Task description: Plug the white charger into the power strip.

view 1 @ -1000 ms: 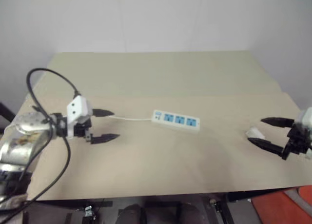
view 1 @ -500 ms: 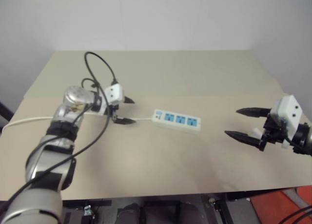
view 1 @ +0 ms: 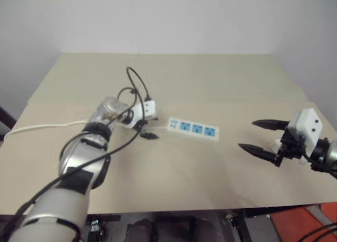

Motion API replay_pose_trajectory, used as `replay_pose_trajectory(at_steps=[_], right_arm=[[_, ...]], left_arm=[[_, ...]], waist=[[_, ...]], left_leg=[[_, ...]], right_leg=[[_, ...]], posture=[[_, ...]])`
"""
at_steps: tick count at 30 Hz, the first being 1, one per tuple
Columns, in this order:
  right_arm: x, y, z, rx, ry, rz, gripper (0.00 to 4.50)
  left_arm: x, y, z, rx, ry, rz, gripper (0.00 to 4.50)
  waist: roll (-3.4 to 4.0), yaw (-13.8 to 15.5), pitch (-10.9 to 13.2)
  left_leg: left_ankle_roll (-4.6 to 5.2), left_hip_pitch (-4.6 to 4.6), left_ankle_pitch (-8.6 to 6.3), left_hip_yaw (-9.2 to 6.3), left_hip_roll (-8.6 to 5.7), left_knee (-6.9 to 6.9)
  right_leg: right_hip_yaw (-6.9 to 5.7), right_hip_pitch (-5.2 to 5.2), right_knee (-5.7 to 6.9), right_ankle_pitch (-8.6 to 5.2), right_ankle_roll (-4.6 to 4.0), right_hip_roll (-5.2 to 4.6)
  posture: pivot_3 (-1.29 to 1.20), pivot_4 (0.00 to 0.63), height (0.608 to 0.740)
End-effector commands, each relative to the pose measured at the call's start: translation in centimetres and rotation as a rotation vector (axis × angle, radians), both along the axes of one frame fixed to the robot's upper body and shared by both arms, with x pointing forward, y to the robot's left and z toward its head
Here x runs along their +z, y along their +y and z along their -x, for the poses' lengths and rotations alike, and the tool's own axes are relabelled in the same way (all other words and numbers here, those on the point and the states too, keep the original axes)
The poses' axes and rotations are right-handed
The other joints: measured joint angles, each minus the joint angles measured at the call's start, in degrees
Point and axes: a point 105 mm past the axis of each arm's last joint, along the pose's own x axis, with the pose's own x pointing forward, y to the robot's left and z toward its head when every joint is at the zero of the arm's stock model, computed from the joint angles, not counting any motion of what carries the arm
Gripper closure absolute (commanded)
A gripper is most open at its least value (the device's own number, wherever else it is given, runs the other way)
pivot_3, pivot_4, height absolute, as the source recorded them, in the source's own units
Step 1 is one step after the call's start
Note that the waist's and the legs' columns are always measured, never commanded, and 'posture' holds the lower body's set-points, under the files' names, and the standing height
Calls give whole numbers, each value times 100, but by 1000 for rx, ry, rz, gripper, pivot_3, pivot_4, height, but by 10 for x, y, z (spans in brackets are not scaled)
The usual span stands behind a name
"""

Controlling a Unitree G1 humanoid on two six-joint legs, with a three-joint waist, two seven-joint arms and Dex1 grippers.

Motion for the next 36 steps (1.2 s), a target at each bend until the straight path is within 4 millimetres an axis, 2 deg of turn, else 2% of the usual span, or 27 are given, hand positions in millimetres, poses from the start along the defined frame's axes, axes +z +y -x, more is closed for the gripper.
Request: replay_pose_trajectory(at_steps=[1,10,13,14,22,28,33,36], right_arm=[[15,2,7,-8,-60,-17,0],[14,1,17,-34,-61,-27,0],[16,2,19,-36,-65,-29,0],[16,2,20,-36,-65,-29,0],[15,1,18,-45,-63,-38,0],[12,0,17,-44,-54,-41,0],[8,2,18,-38,-43,-47,0],[7,2,18,-34,-39,-51,0]], left_arm=[[1,-4,-6,38,-25,-1,564],[-19,1,1,65,59,13,3459],[-22,4,4,64,85,27,4350],[-22,5,5,59,96,33,4464],[-19,15,12,27,137,53,4464],[-2,27,13,9,98,113,4464],[-3,38,26,-5,100,142,4464],[-5,38,36,20,91,156,4464]], waist=[[0,5,0],[-2,-4,-2],[-3,-5,-6],[-4,-6,-7],[-3,-28,-7],[-3,-43,-7],[-3,-38,-7],[-2,-33,-8]], left_leg=[[0,1,0,0,0,0],[4,4,-2,-3,0,3],[5,9,-2,-3,0,5],[5,10,-2,-4,0,6],[9,6,-5,-2,-1,4],[9,6,-5,-3,1,5],[9,4,-5,-3,1,5],[8,6,-4,-4,2,5]], right_leg=[[0,1,0,0,0,-2],[-2,4,4,1,2,-11],[-2,9,5,2,2,-12],[-2,10,5,2,2,-12],[-1,5,4,1,2,-11],[-1,4,6,1,2,-11],[-1,2,5,1,2,-12],[0,3,5,1,2,-12]], posture=[[0,150,740],[0,150,740],[0,150,740],[0,150,740],[0,150,740],[0,150,740],[0,150,740],[0,150,740]])
